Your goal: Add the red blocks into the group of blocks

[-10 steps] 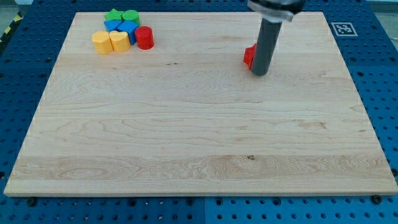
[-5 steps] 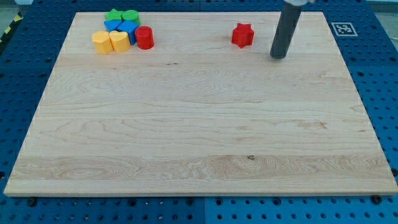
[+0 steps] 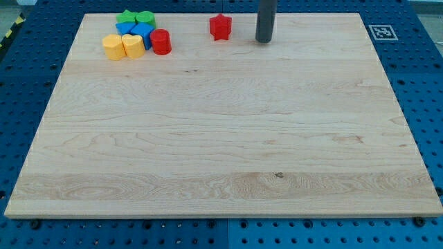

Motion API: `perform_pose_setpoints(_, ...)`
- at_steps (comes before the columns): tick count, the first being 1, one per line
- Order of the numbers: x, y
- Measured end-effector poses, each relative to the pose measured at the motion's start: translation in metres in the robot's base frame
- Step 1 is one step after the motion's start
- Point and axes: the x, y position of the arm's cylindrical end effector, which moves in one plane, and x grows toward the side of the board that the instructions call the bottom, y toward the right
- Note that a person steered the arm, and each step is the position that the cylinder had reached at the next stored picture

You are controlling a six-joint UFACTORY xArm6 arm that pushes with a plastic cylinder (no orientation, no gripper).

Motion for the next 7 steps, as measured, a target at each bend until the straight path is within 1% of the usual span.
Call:
perform_pose_setpoints(1,-0.029,-0.032)
perform_pose_setpoints(2,-0.033,-0.086)
perform_pose_setpoints(3,-0.033,-0.117)
perform_pose_setpoints(4,-0.035,-0.096)
perform_pose_setpoints(5,-0.029,-0.039)
perform_pose_setpoints(6,-0.005,-0.041)
perform_pose_setpoints(7,-0.005,-0.104)
